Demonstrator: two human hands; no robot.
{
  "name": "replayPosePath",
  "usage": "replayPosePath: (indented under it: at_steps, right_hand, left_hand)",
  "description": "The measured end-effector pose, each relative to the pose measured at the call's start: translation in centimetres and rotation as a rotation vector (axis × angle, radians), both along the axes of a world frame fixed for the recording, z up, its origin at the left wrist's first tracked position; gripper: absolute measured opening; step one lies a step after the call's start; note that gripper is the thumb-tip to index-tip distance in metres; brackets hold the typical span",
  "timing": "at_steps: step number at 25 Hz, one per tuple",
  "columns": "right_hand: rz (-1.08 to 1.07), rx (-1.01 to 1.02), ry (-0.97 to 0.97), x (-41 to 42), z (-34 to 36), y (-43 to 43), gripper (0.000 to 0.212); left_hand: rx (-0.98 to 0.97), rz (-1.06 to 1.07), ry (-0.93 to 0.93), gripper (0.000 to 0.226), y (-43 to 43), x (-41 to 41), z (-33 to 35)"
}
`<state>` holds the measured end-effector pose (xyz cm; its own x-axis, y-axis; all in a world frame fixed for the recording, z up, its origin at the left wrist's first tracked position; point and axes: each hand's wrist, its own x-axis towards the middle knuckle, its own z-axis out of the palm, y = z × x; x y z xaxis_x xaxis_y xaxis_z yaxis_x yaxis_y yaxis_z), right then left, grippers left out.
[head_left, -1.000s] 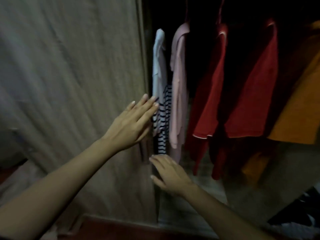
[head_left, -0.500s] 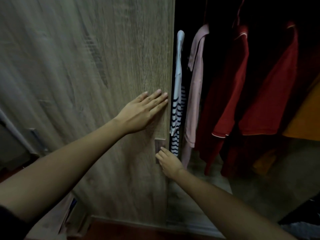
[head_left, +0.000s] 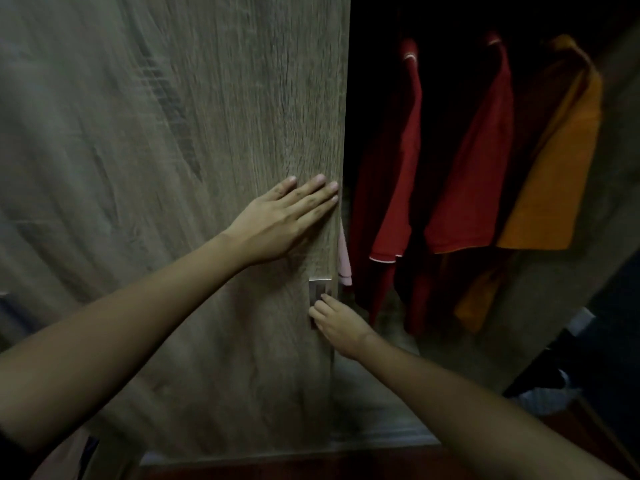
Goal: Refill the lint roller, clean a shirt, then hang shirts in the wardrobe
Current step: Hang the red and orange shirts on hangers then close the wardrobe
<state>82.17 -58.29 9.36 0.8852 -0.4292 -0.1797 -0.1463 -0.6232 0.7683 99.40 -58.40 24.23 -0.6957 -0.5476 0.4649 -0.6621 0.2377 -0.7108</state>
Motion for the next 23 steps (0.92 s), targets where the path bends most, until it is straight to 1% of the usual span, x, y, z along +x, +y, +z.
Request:
replayPosePath:
  at_steps: [4,9,12,15,19,23]
  right_hand:
    - [-0.095,-0.002,0.005,-5.0,-0.3,-1.0,0.046]
    - [-0.237,-0.014,0.03,-13.0,-0.7,-3.0,0.05]
    - [-0.291,-0.005,0.044,-17.3,-0.4,-4.2,0.054]
    - [-0.327,-0.004,0.076,-22.4,-0.1,-5.6,0.055]
    - [-0.346,0.031,0.086,-28.0,-0.1,-7.5,0.054]
    - [-0.364,0.022,0.081,-33.2,0.0,-9.3,0.052]
  left_hand:
    - [-0.03,-0.088,-0.002,0.054,-2.4,-5.0,-0.1]
    - [-0.036,-0.196,-0.022,0.053,-5.5,-13.4,0.1]
    - [-0.11,-0.164,-0.014,0.051,-7.2,-17.2,-0.1]
    - [-0.164,-0.113,0.025,0.055,-8.8,-21.4,-0.3]
    - [-0.237,-0.111,0.048,0.059,-10.9,-26.5,-0.5]
    - [-0.262,-0.117,0.032,0.06,-12.9,-31.7,-0.8]
